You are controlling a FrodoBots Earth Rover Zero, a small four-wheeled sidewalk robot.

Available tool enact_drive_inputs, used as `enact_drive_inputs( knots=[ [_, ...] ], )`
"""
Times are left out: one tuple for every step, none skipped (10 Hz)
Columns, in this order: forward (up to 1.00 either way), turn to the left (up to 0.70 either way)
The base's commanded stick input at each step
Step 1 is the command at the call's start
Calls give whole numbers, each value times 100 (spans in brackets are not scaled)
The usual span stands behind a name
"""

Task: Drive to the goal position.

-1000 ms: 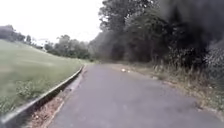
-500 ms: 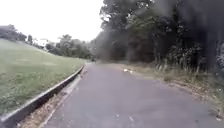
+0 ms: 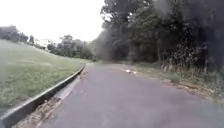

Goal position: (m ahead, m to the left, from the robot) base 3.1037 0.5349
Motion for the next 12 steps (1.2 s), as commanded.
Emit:
enact_drive_inputs(
  knots=[
    [85,3],
    [85,3],
    [85,3],
    [85,3],
    [85,3],
    [85,3],
    [85,3],
    [85,2],
    [85,1],
    [85,0],
    [85,-1],
    [85,-10]
  ],
)
